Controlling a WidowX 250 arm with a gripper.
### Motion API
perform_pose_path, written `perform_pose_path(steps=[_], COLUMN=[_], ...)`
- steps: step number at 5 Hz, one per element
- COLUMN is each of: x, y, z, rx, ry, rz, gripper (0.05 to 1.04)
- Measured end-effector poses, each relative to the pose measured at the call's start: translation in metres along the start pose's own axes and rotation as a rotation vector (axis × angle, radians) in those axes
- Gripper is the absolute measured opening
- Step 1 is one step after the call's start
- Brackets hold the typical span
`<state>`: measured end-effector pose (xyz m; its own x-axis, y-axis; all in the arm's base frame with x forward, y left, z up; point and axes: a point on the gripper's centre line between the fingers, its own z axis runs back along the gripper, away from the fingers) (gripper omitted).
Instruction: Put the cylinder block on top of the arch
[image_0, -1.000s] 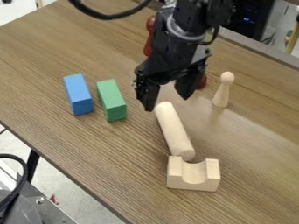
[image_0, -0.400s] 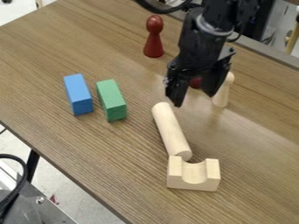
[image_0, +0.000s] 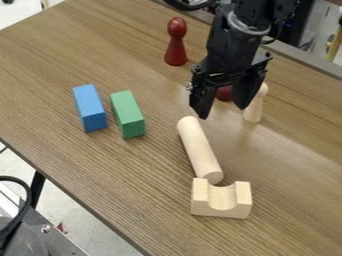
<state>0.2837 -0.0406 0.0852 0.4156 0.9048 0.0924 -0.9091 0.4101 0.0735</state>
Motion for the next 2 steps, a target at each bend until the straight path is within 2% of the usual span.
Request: perform_pose_path(steps=[1, 2], x=[0.0014, 0.0028], y=[0.0092, 0.0106], z=[0.0035, -0.0056], rx=[-0.007, -0.028], ry=[-0.010, -0.019], rz=[-0.025, -0.031], gripper=[1.000, 1.000])
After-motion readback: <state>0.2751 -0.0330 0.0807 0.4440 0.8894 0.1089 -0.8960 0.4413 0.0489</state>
